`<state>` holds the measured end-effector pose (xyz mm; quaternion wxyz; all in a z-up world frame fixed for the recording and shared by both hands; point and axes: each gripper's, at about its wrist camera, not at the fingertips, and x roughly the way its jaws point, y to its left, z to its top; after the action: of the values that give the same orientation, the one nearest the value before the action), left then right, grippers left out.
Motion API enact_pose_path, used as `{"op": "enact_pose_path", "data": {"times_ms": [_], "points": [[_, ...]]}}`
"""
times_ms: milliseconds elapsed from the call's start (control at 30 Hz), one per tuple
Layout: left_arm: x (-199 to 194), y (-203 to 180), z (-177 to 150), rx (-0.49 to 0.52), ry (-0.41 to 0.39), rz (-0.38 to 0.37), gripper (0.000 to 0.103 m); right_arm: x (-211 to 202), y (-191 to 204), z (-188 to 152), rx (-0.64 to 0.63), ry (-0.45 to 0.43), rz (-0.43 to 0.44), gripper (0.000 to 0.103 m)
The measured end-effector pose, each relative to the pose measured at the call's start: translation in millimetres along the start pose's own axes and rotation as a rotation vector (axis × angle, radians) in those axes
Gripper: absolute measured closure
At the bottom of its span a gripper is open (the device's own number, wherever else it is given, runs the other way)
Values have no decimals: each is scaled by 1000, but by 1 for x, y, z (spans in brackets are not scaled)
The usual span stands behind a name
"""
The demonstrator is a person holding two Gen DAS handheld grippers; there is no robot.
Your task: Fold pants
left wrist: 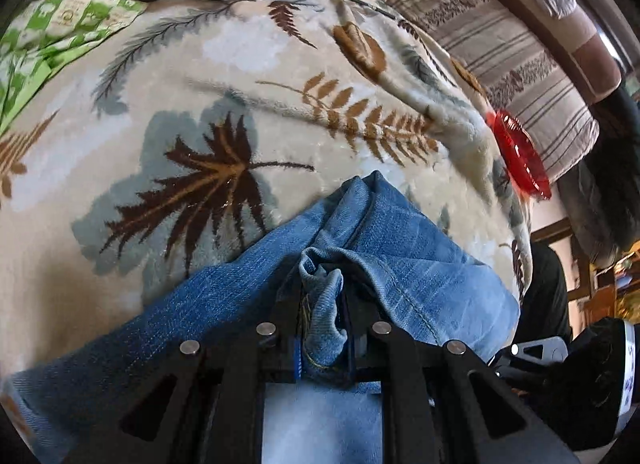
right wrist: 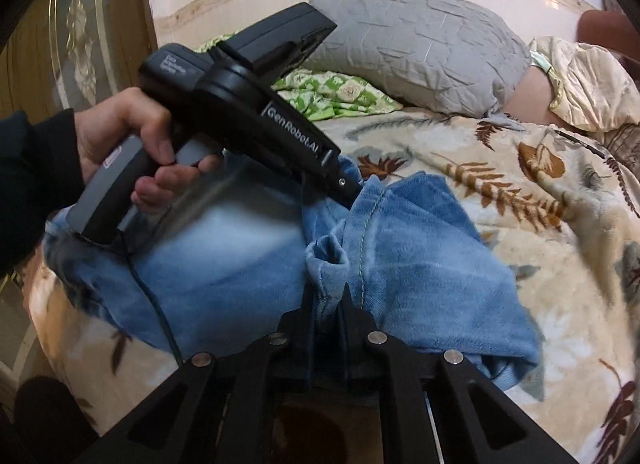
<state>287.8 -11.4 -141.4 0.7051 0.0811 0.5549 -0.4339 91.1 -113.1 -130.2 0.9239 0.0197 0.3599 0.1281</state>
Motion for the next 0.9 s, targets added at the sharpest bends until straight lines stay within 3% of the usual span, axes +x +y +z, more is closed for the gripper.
{"op": "enact_pose_path", "data": {"times_ms": [67, 133, 167, 200, 233, 267, 300, 333, 400, 533, 667, 767, 833, 900], "points": [[-3, -2, 0, 5, -4, 4, 87, 0, 3, 0, -29, -1, -7, 93], [-12, -10, 1, 21, -22, 39, 78, -3, 0, 1, -14, -6, 11, 91], [-18, -10, -1, 22, -34, 55, 71, -6, -1, 2, -5, -9, 21, 88], [-27, -12, -1, 16, -57, 79, 54, -8, 0, 4, -3, -11, 29, 84], [-43, -14, -3, -3, -97, 99, 37, -15, 0, 6, -11, -18, 35, 63], [-52, -11, -4, -17, -121, 105, 31, -26, 0, 8, -26, -35, 38, 23], [-66, -11, -6, -41, -160, 106, 26, -35, 1, 9, -28, -55, 45, 11], [-80, -10, -9, -67, -196, 107, 25, -50, -1, 10, -23, -104, 56, 6], [-98, -11, -14, -115, -230, 137, 19, -73, -3, 13, -42, -160, 78, 6], [-118, -15, -38, -255, -263, 175, 17, -110, -21, 20, -79, -218, 107, 4], [-105, -25, -65, -383, -253, 162, 17, -119, -52, 27, -150, -199, 139, 4], [-88, -33, -79, -454, -221, 188, 17, -112, -70, 32, -247, -128, 176, 4], [-80, -49, -83, -457, -236, 232, 17, -108, -79, 33, -294, -85, 176, 4], [-77, -63, -85, -424, -260, 228, 17, -110, -89, 29, -301, -74, 183, 4]]}}
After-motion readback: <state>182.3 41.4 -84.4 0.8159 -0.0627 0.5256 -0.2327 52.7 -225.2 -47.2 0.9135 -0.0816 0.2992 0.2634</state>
